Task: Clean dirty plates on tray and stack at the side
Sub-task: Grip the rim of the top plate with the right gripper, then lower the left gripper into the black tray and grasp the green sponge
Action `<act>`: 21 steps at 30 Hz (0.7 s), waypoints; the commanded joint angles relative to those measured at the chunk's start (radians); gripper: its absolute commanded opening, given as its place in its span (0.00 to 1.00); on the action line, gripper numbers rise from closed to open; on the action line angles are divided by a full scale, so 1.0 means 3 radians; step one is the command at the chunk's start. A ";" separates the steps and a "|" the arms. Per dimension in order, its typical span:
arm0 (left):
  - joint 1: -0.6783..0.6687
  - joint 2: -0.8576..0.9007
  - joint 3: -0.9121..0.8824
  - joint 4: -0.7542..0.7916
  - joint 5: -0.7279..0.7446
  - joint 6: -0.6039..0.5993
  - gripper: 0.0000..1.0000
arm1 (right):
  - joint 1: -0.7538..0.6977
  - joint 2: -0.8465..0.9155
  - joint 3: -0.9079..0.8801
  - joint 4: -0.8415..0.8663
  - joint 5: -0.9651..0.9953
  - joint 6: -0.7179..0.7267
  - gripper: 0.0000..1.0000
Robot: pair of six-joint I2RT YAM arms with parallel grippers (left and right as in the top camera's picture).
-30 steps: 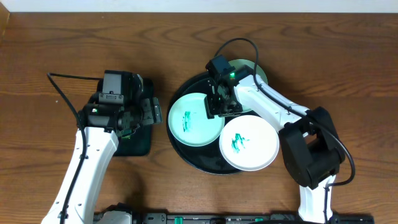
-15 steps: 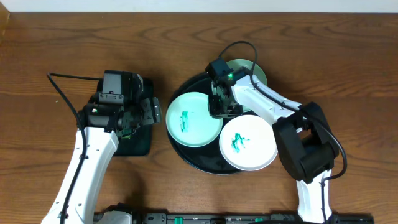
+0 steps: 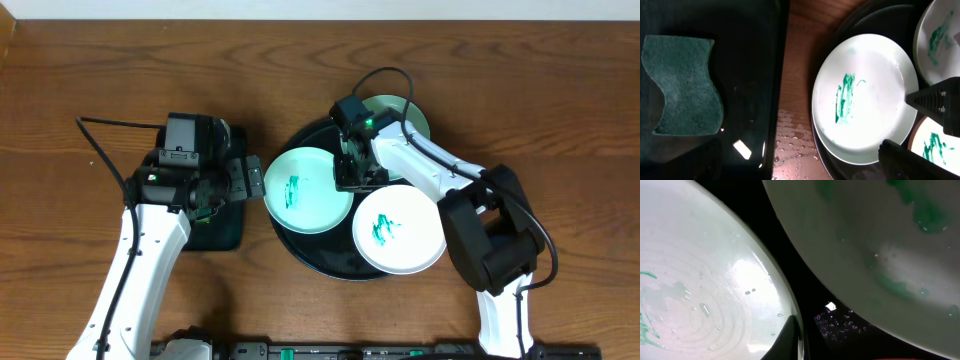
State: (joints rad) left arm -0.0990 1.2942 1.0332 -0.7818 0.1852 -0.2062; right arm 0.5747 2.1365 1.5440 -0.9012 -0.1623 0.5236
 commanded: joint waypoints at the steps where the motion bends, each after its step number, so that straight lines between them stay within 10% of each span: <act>1: 0.0015 -0.0005 0.0076 -0.0020 -0.0028 0.0022 0.99 | 0.0014 0.0011 0.0008 -0.0057 0.0205 0.0060 0.01; 6: 0.0015 0.0137 0.0017 -0.0019 -0.0810 0.0006 0.99 | 0.0011 0.0011 -0.0052 -0.0050 0.0203 0.0057 0.01; 21: 0.0015 0.0651 0.0017 0.0079 -0.1008 -0.0067 0.98 | 0.0027 0.0011 -0.0280 -0.0058 0.0201 -0.0083 0.01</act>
State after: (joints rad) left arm -0.0990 1.4891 1.0332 -0.7582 -0.1085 -0.2131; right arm 0.5755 2.1201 1.5127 -0.8925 -0.1604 0.5182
